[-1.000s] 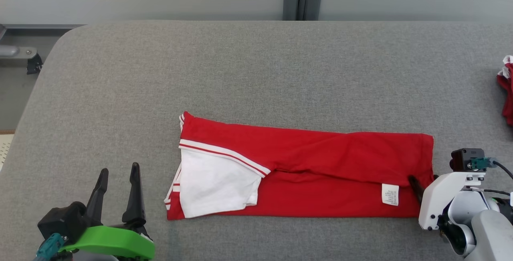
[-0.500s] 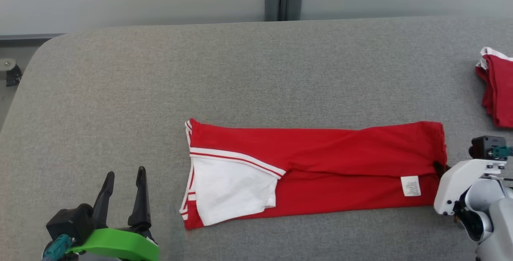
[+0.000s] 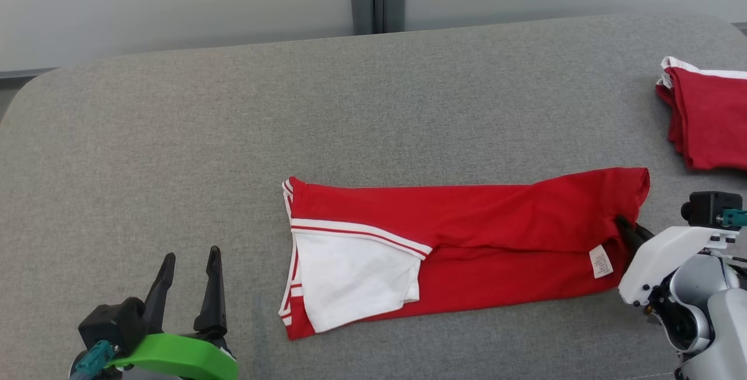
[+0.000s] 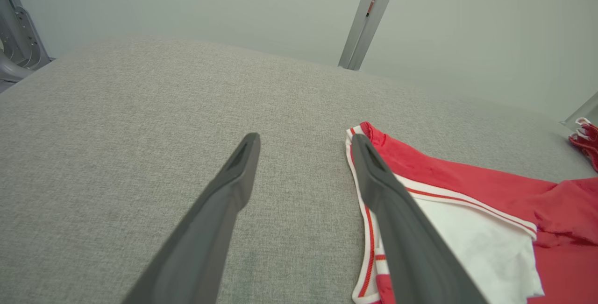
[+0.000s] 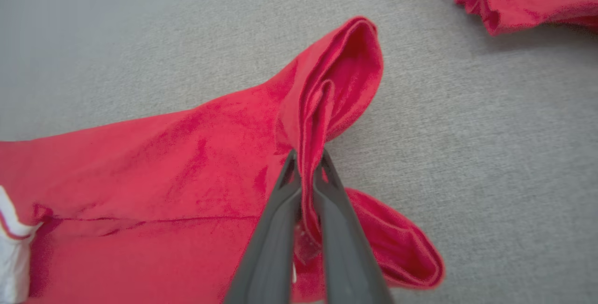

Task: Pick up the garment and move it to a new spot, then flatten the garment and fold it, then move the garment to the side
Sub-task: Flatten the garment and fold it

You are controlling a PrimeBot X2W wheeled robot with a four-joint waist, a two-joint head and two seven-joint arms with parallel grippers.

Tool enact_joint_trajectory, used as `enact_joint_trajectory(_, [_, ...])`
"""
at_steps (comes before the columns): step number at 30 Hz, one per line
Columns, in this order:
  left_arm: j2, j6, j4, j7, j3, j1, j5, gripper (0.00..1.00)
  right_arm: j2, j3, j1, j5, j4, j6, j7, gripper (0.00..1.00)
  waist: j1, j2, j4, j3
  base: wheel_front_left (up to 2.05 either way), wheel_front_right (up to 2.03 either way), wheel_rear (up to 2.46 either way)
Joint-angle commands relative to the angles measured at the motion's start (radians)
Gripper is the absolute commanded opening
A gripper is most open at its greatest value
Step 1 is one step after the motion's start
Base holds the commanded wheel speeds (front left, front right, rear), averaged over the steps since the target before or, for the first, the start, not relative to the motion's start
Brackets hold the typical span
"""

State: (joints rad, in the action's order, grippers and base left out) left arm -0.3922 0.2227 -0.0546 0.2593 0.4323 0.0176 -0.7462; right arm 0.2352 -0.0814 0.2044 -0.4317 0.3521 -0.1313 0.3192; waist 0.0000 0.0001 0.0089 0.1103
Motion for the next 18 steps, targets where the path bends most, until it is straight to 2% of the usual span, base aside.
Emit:
enact_joint_trajectory(1, [-0.002, -0.005, -0.002, 0.0, 0.001, 0.017, 0.003, 1.0, -0.008, 0.019, -0.016, -0.028, -0.042, 0.001, 0.015, 0.0, 0.0, -0.0001, 0.002, 0.0, 0.0, 0.0, 0.0])
enact_joint_trajectory(11, [0.001, -0.006, -0.014, -0.008, 0.019, 0.027, 0.011, 1.0, -0.046, 0.172, -0.076, -0.147, -0.3, 0.001, 0.108, 0.0, 0.0, -0.0001, 0.049, -0.016, 0.0, 0.0, 0.0])
enact_joint_trajectory(18, [0.008, -0.01, -0.02, -0.01, 0.031, 0.026, 0.01, 1.0, -0.106, 0.31, -0.05, -0.191, -0.353, 0.001, 0.134, 0.0, 0.0, -0.0001, 0.102, -0.027, 0.0, 0.0, 0.0])
